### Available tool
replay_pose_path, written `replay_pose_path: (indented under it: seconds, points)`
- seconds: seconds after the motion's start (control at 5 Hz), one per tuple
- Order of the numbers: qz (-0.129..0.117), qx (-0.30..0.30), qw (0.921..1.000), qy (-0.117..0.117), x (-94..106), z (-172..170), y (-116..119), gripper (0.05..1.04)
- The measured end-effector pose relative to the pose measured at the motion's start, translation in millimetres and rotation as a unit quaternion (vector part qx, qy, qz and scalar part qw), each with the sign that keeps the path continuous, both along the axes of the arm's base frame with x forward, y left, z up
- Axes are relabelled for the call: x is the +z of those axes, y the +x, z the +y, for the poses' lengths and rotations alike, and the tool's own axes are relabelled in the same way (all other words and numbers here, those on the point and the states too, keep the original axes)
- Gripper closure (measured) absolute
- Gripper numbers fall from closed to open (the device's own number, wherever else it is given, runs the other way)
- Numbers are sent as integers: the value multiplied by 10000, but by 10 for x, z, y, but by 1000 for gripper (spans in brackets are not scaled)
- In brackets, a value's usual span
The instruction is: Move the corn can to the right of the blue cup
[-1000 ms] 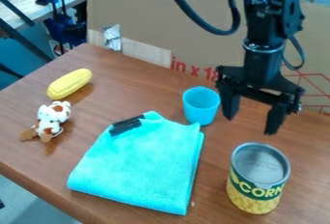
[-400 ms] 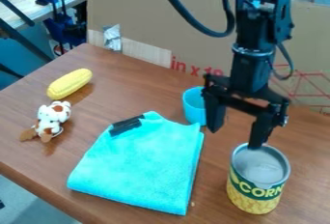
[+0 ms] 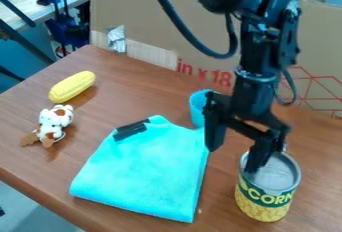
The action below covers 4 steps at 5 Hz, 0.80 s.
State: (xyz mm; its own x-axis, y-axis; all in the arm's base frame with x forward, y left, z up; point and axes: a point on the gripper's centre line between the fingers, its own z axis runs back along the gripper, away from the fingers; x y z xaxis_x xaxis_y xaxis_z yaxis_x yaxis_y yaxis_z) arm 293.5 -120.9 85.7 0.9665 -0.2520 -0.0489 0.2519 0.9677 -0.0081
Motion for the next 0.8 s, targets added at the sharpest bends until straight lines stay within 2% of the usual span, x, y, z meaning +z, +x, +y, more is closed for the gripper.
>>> replay_pose_path:
  seconds: [0.2,0.4,0.6,0.8]
  points:
    - [-185,-132,9995,-210,-24,-46,-29,81]
    - [-585,-141,9961,-648,-67,-80,-29,81]
    - [-757,-123,9934,-851,-86,-73,56,81]
    - [-776,-40,9921,-988,-152,-49,173,81]
